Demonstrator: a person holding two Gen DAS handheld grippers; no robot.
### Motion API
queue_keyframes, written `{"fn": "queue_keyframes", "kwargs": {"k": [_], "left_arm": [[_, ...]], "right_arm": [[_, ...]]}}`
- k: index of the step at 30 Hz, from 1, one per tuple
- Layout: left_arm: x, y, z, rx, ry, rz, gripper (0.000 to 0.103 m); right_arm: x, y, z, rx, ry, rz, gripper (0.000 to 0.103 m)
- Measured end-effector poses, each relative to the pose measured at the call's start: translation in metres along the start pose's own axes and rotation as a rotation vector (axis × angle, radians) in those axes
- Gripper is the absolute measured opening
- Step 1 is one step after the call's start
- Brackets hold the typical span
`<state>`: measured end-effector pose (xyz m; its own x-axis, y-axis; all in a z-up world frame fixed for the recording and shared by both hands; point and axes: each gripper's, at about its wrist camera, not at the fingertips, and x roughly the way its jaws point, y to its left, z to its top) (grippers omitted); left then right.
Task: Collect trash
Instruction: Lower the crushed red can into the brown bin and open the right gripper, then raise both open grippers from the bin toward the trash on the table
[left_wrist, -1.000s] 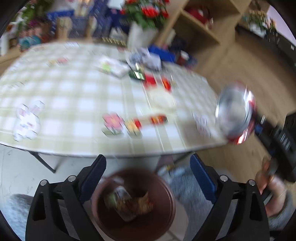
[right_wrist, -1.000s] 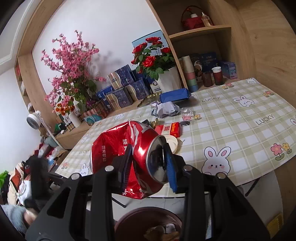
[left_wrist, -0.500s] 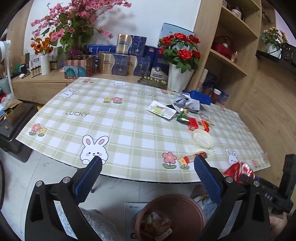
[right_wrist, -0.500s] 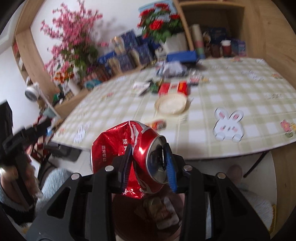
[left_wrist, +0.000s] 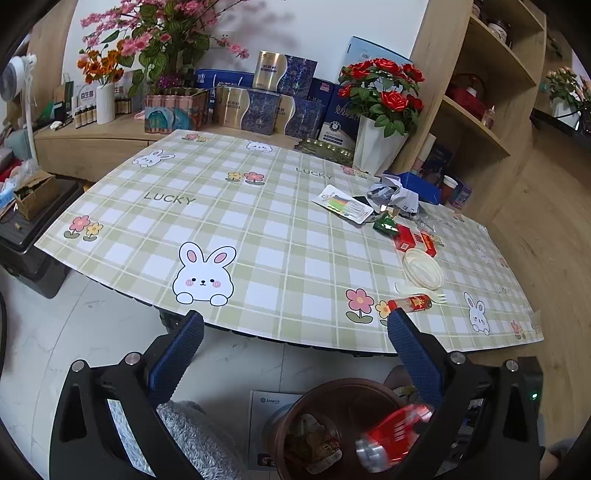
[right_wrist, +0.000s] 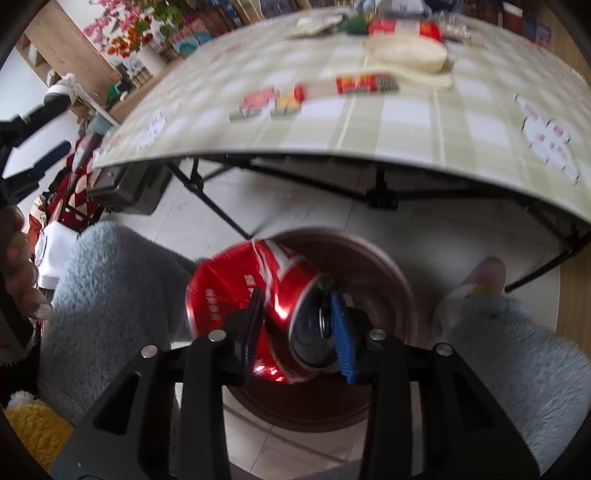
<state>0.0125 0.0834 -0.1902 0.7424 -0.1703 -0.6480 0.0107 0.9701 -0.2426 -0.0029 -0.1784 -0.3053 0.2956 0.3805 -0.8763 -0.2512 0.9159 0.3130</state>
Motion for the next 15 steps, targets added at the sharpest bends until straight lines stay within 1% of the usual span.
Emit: {"fn": "queue_keyframes", "kwargs": {"k": [1, 2, 4, 5, 6, 8, 10, 11, 12, 14, 15], "left_arm": [[0.001, 0.0, 0.0, 0.002, 0.001, 0.004, 0.097], [0.002, 0.0, -0.001, 0.006, 0.003, 0.009, 0.097], [0.004, 0.001, -0.001, 0.009, 0.006, 0.014, 0.097], [0.004, 0.002, -0.002, 0.008, 0.007, 0.016, 0.097], [0.005, 0.002, -0.002, 0.005, 0.007, 0.016, 0.097], [0.006, 0.003, 0.0, 0.001, 0.009, 0.01, 0.097], [0.006, 0.002, 0.0, 0.004, 0.01, 0.007, 0.097], [0.007, 0.001, 0.001, 0.009, 0.009, 0.008, 0.097], [0.008, -0.001, 0.002, 0.02, 0.008, 0.006, 0.097], [0.01, -0.004, 0.008, 0.049, 0.006, 0.006, 0.097], [0.009, -0.005, 0.014, 0.068, -0.008, 0.017, 0.097]], "right_arm": [[-0.002, -0.001, 0.0, 0.007, -0.012, -0.014, 0.062], [-0.008, -0.003, 0.001, 0.021, -0.049, -0.04, 0.072], [-0.019, -0.012, 0.007, 0.057, -0.108, -0.059, 0.073], [-0.031, -0.018, 0.01, 0.09, -0.169, -0.082, 0.076], [-0.04, -0.022, 0.013, 0.108, -0.214, -0.097, 0.084], [-0.065, -0.029, 0.017, 0.136, -0.349, -0.118, 0.092], [-0.084, -0.032, 0.02, 0.133, -0.431, -0.127, 0.094], [-0.096, -0.033, 0.022, 0.126, -0.476, -0.145, 0.098], [-0.105, -0.034, 0.025, 0.118, -0.517, -0.167, 0.097], [-0.12, -0.035, 0.032, 0.099, -0.569, -0.195, 0.097], [-0.129, -0.036, 0.035, 0.088, -0.595, -0.21, 0.097]]}}
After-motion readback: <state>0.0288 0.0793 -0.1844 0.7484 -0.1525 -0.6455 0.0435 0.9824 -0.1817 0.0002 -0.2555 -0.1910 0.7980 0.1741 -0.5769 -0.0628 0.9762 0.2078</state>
